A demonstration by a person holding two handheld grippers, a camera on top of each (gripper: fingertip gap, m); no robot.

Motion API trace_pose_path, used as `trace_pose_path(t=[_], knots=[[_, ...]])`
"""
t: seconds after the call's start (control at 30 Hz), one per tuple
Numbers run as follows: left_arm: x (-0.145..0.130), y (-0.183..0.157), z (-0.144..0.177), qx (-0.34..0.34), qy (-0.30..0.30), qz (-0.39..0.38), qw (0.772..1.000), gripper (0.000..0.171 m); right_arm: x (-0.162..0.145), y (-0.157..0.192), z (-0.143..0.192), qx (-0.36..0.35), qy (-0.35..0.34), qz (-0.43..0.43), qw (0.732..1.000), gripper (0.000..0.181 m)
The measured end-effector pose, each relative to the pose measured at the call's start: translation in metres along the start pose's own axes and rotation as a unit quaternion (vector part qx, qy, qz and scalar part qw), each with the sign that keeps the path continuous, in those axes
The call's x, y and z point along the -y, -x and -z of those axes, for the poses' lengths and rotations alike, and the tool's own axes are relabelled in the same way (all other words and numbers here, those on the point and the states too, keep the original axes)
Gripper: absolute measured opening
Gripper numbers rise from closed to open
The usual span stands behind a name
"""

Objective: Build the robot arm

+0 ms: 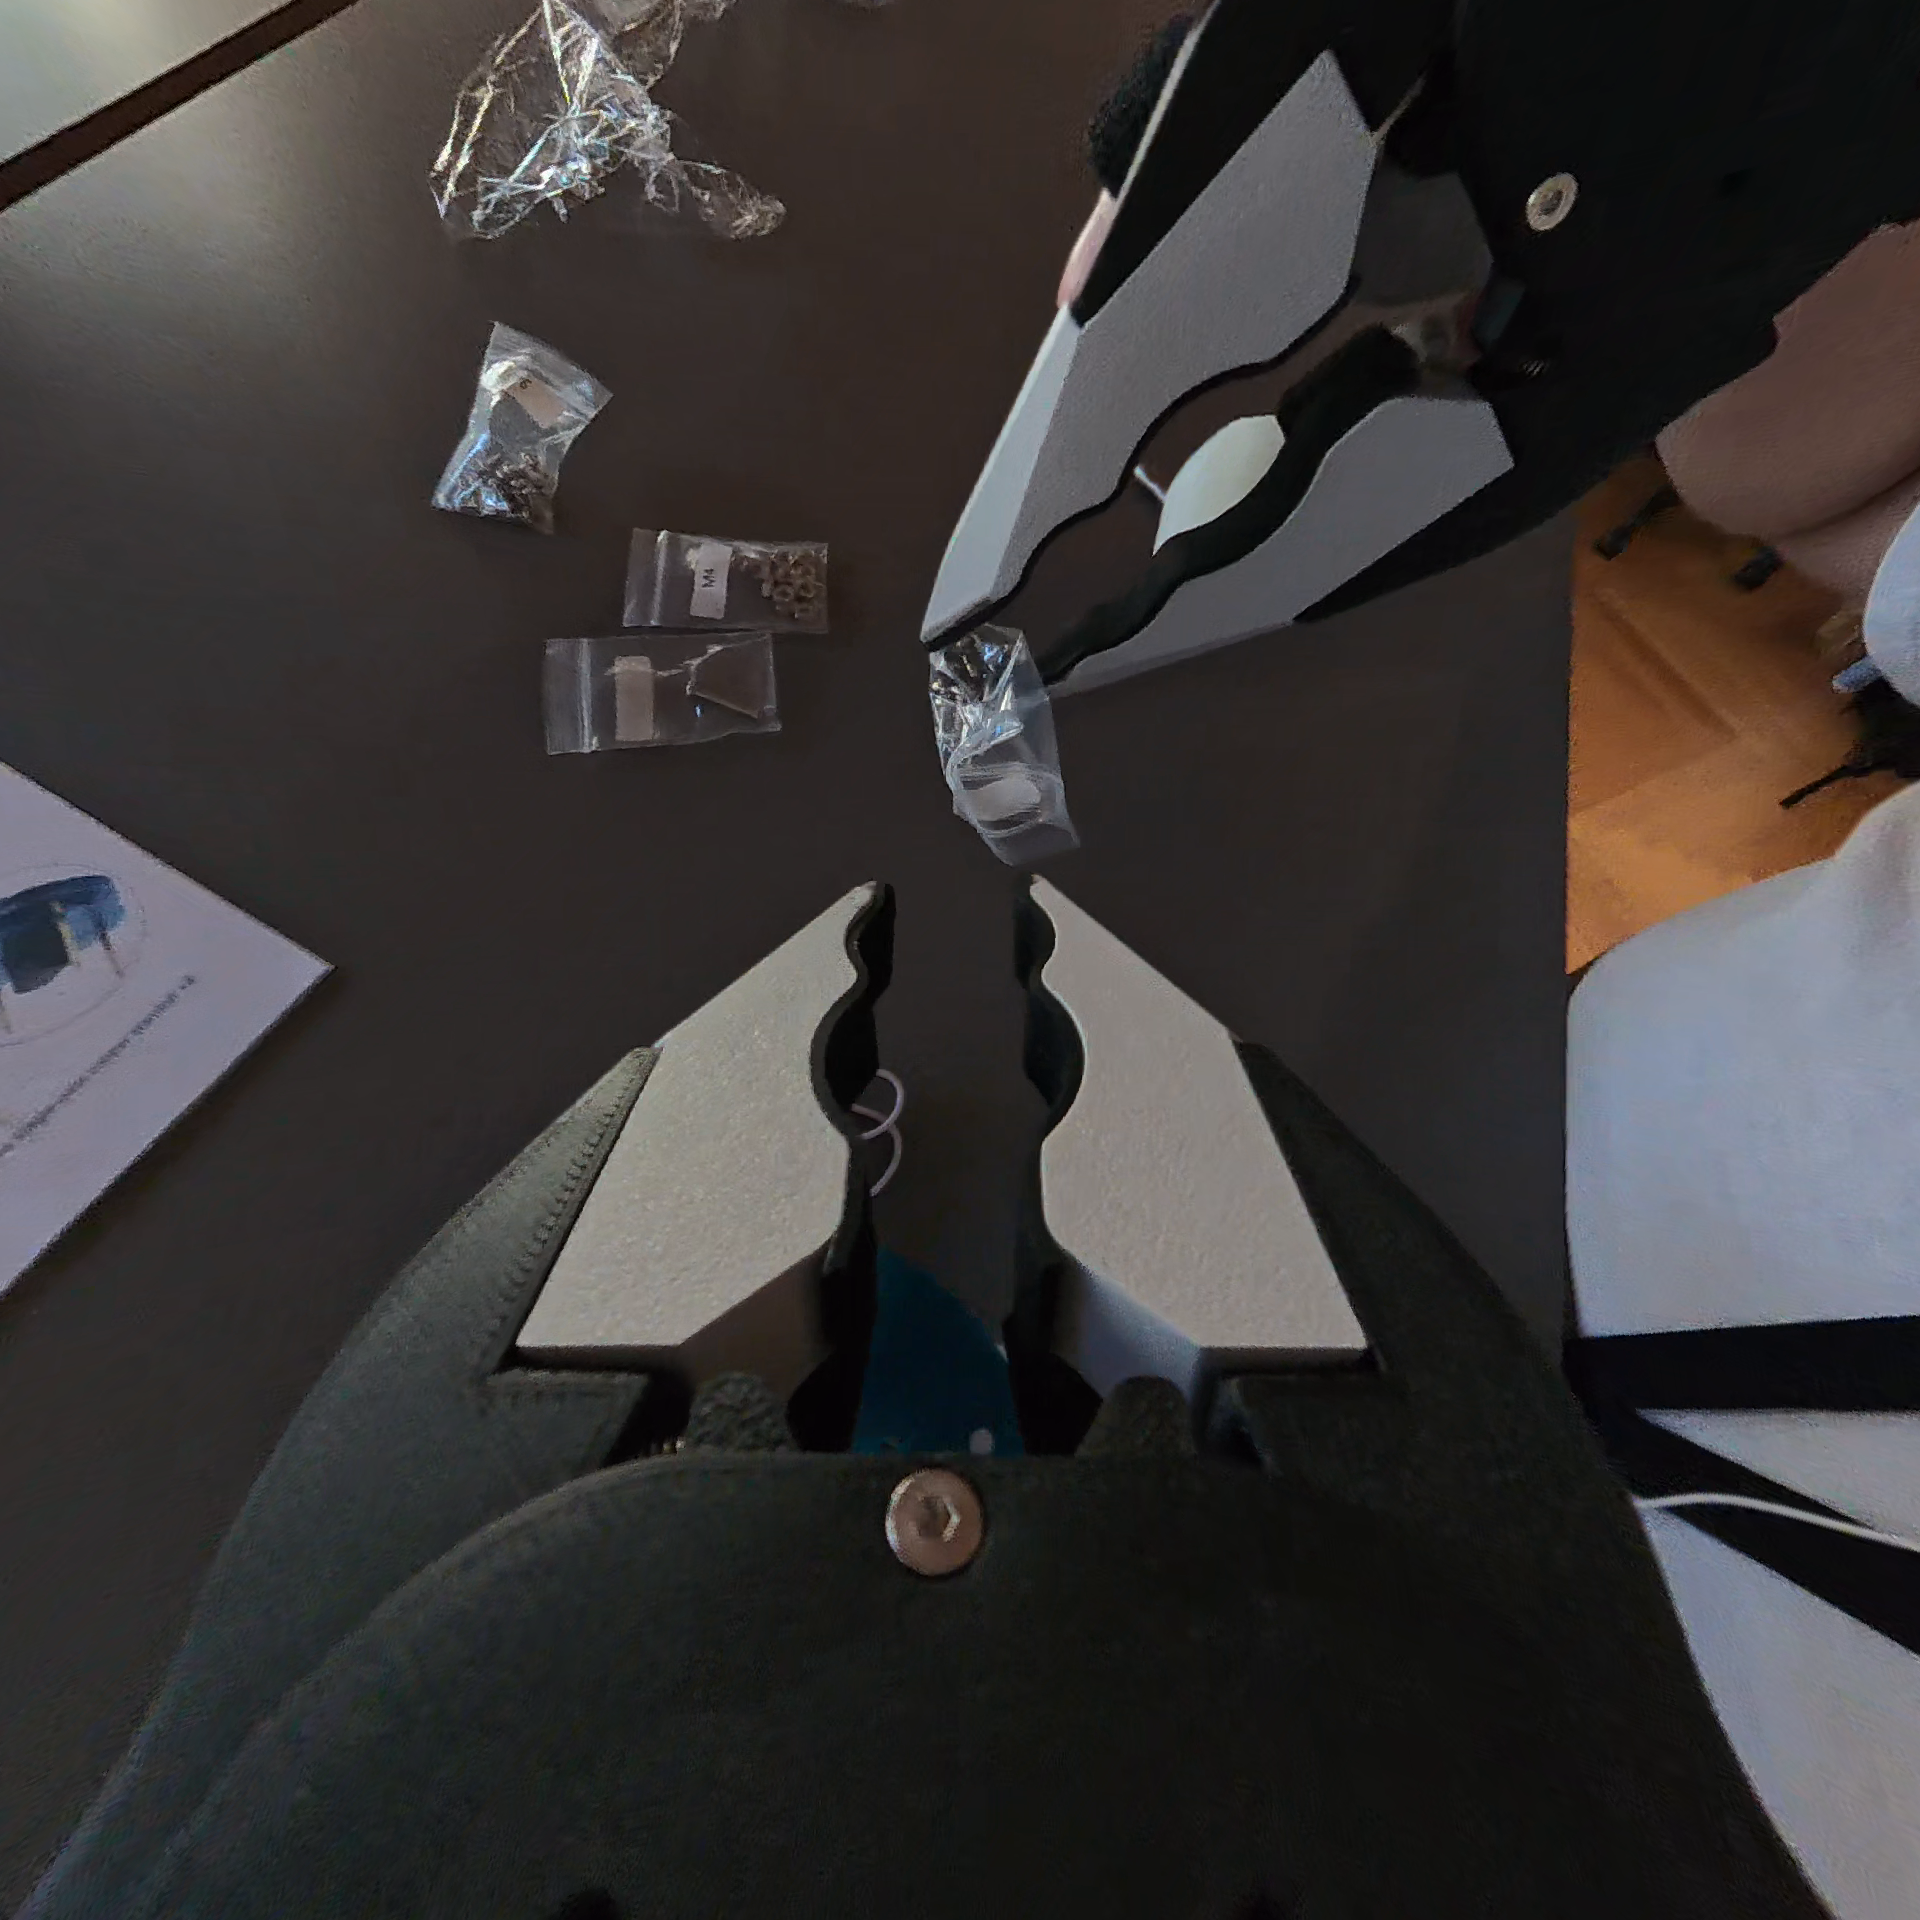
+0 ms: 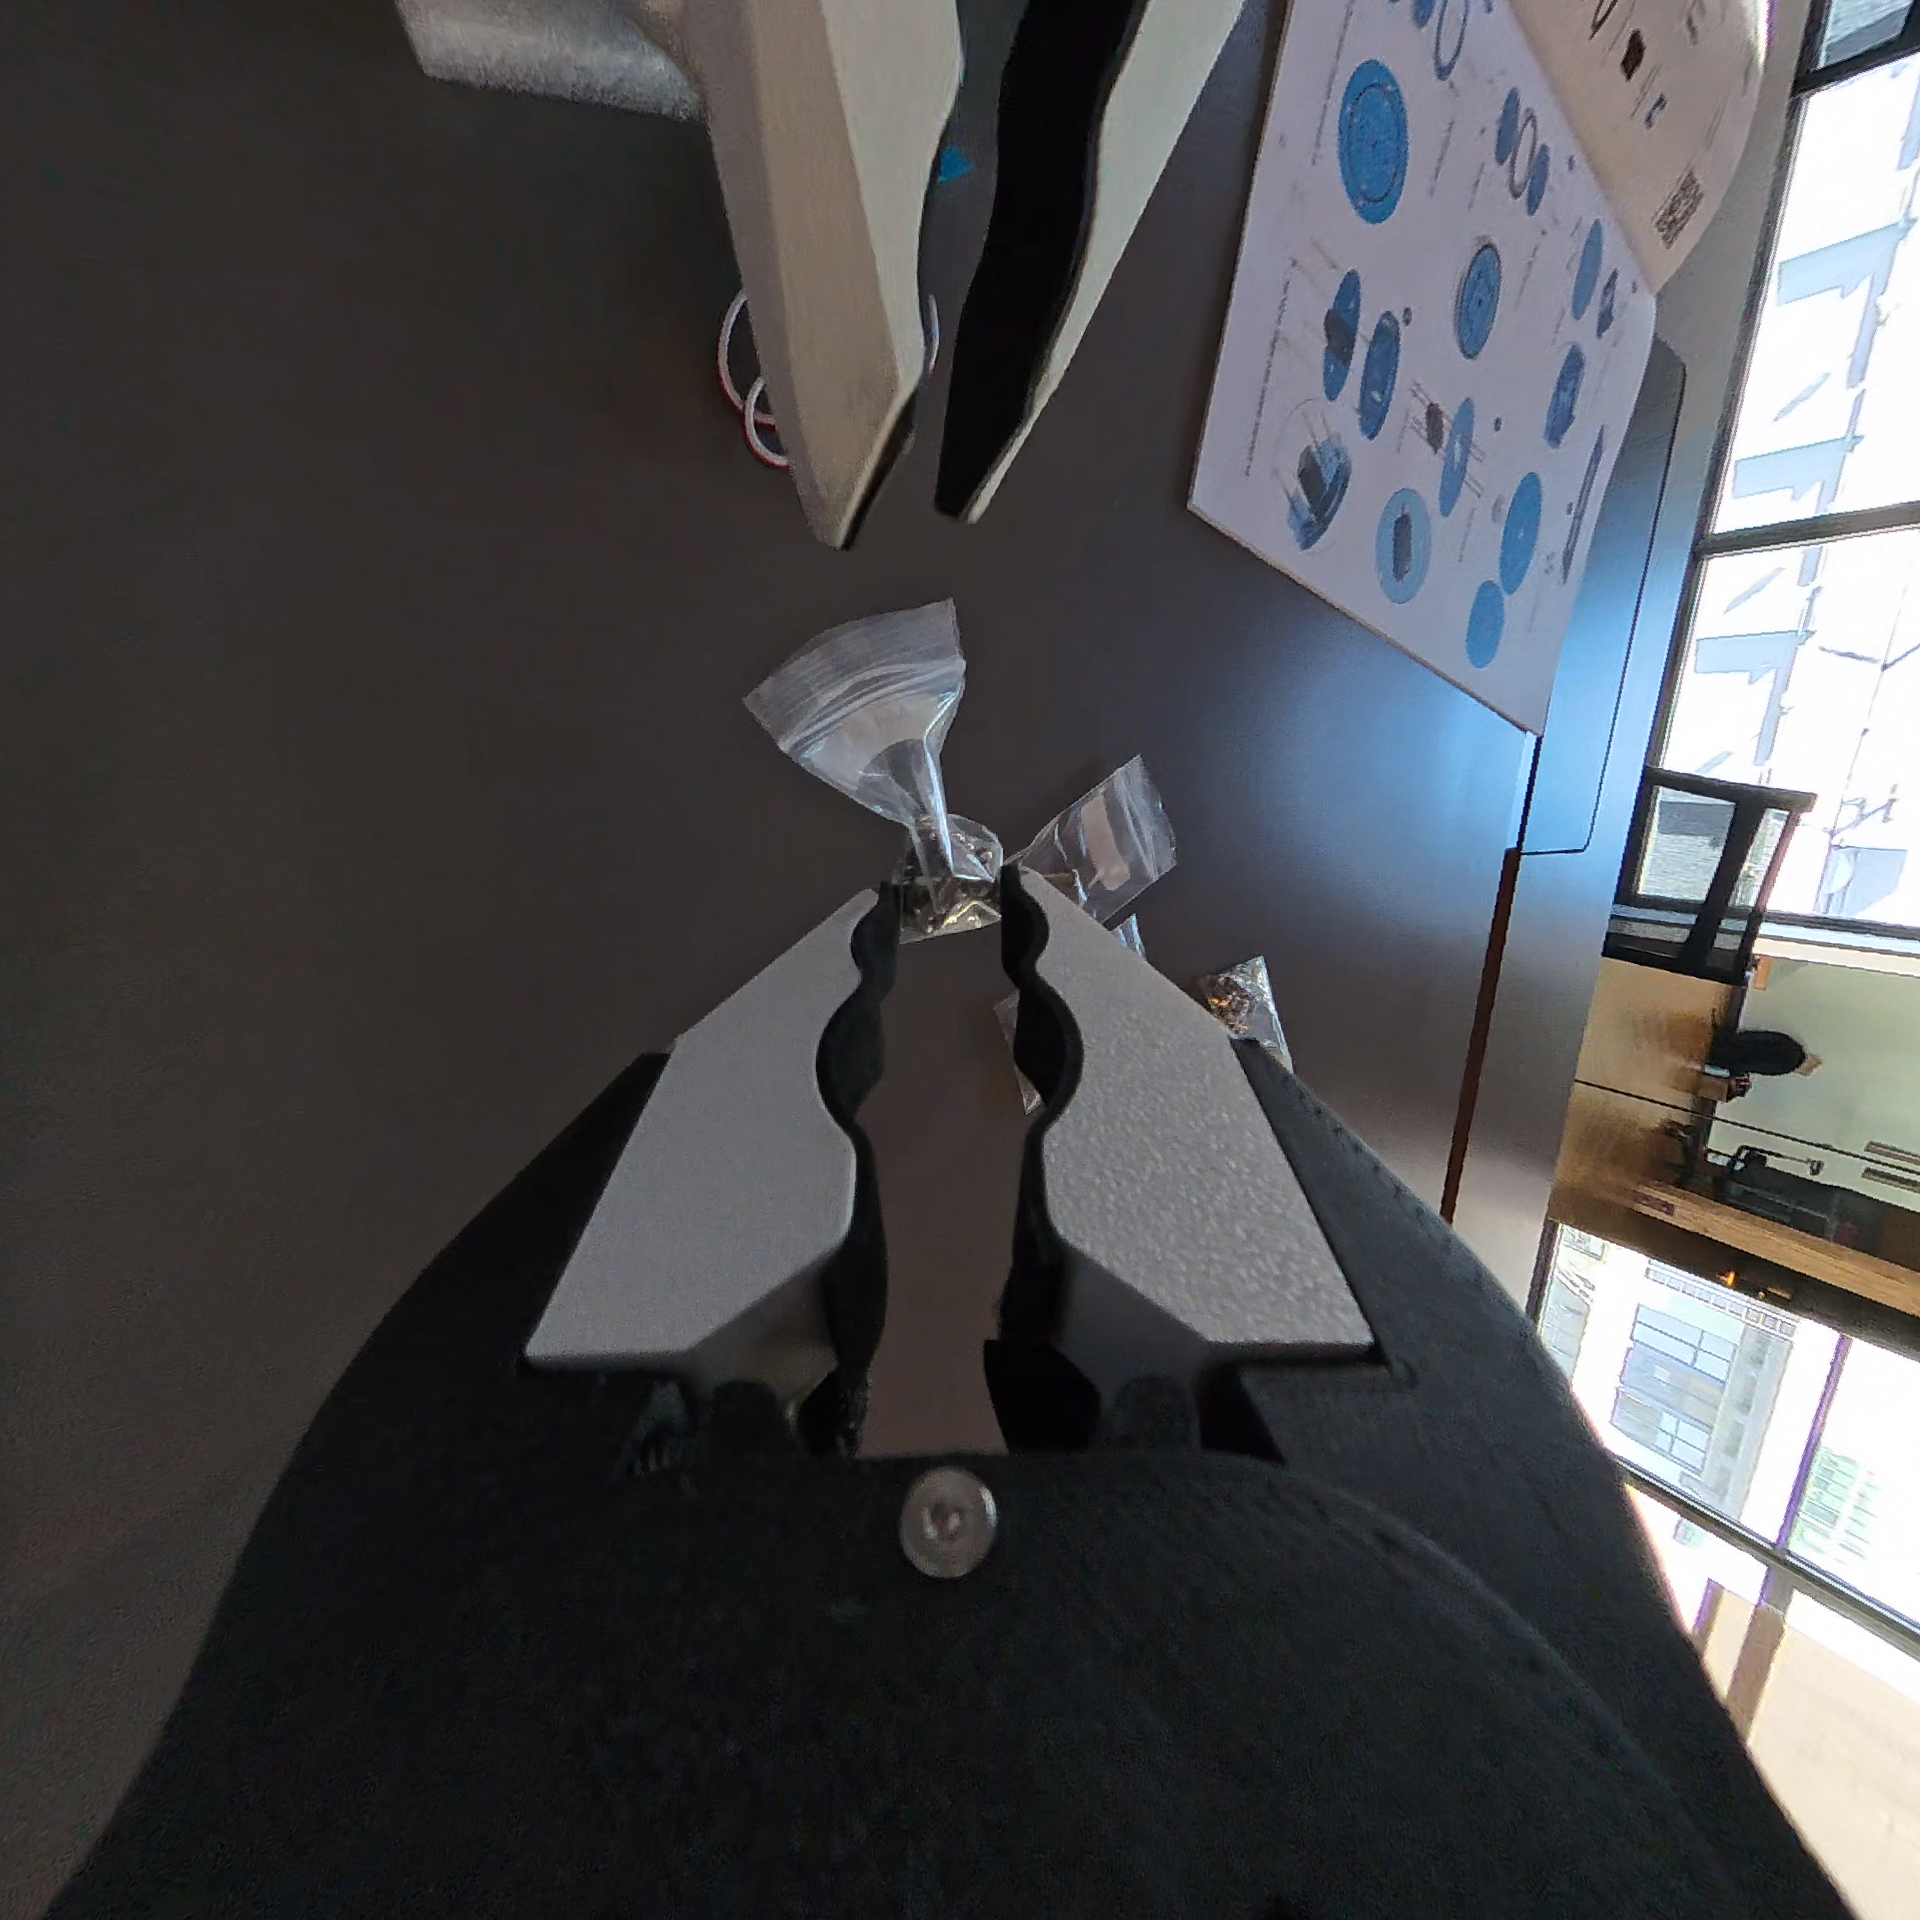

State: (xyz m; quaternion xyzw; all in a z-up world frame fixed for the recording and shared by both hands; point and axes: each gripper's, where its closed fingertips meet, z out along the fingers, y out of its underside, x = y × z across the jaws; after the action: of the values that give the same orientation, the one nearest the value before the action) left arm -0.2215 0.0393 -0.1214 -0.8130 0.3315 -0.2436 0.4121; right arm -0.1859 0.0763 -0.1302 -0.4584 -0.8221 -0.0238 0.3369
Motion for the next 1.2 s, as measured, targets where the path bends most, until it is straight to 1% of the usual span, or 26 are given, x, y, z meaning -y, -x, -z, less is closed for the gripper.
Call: trace_pose_path(t=[0.17,0.2,0.27,0.37,0.4,0.57,0.77,0.9,1.0,1.07,1.13,1.2], knots=[[0.007,0.001,-0.004,0.008,-0.025,0.006,1.0,0.019,0.007,-0.003,0.004,-0.007,-0.012,0.0,1.0,0.018],[0.008,-0.001,-0.004,0.0,-0.027,0.008,1.0,0.018,0.007,-0.004,0.004,-0.008,-0.013,0.001,1.0,0.019],[0.01,-0.004,-0.005,-0.015,-0.035,0.021,0.999,0.012,0.008,-0.004,0.004,-0.006,-0.017,-0.002,1.0,0.018],[0.014,-0.001,-0.005,-0.019,-0.053,0.039,0.998,0.0,0.01,-0.005,0.005,-0.006,-0.024,-0.002,1.0,0.018],[0.015,0.0,-0.005,-0.023,-0.057,0.047,0.997,0.0,0.01,-0.005,0.006,-0.007,-0.026,-0.002,1.0,0.018],[0.016,-0.002,-0.004,-0.045,-0.061,0.066,0.995,0.0,0.009,-0.005,0.006,0.0,-0.041,-0.015,0.999,0.018],[0.007,0.004,-0.009,-0.023,-0.033,0.072,0.997,0.0,0.006,-0.002,0.001,0.012,-0.047,-0.023,0.999,0.015],[-0.002,0.01,-0.012,-0.005,-0.011,0.096,0.995,0.0,0.006,0.0,-0.004,0.02,-0.048,-0.022,0.998,0.014],[-0.005,0.01,-0.013,-0.006,-0.002,0.121,0.993,0.0,0.005,0.002,-0.009,0.025,-0.046,-0.022,0.998,0.014],[-0.001,0.004,-0.011,-0.026,-0.005,0.136,0.99,0.001,0.0,0.001,-0.012,0.024,-0.031,-0.018,0.999,0.013],[0.006,0.005,-0.004,-0.025,-0.018,0.143,0.989,0.017,-0.015,-0.002,-0.016,0.015,0.006,-0.006,1.0,0.013],[0.014,0.004,0.006,-0.033,-0.037,0.146,0.988,0.018,-0.025,-0.002,-0.021,0.02,0.028,-0.004,0.999,0.013]])
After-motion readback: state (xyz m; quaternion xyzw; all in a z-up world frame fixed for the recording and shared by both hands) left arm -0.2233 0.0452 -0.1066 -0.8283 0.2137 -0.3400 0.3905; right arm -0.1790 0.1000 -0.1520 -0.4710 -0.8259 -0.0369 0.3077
